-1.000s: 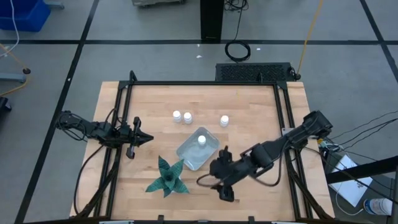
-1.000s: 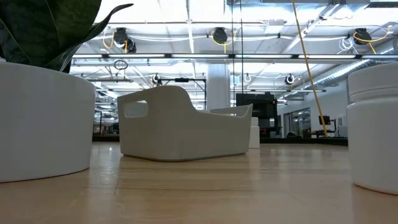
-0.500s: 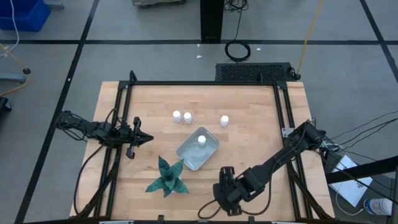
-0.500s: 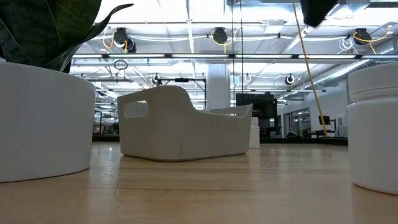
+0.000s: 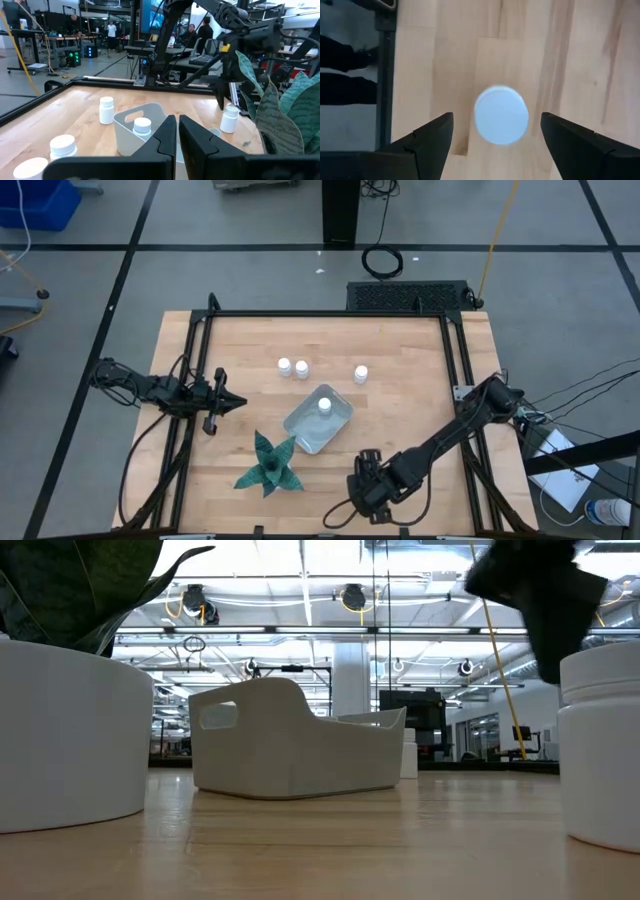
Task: Pick and place pill bottles into a basket
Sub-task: Put the white pill bottle into the gray bin
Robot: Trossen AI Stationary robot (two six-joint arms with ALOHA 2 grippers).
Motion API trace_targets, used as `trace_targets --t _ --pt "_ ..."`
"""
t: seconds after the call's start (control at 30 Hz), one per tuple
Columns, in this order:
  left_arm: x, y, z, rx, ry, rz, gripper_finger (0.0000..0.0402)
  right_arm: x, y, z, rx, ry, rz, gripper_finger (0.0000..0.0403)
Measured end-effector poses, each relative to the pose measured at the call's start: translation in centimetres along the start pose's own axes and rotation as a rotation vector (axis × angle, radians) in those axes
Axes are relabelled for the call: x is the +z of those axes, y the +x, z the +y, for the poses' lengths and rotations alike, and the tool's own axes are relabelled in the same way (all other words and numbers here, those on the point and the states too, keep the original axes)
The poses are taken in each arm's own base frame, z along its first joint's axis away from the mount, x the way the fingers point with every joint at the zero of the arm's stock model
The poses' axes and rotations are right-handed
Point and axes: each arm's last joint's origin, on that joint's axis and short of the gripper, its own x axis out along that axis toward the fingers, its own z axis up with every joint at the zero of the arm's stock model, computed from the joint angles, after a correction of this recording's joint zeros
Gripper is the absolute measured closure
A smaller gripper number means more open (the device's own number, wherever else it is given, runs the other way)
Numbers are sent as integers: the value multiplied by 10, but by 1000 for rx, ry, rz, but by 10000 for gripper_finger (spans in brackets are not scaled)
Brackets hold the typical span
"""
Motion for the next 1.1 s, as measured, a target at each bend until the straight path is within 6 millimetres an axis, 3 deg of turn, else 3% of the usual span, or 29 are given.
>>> trace_targets --t 0.17,1.1 --pt "0 0 0 0 0 1 376 -10 4 -6 1 6 1 110" --pt "0 0 0 0 0 2 376 -9 12 -11 39 82 -63 111"
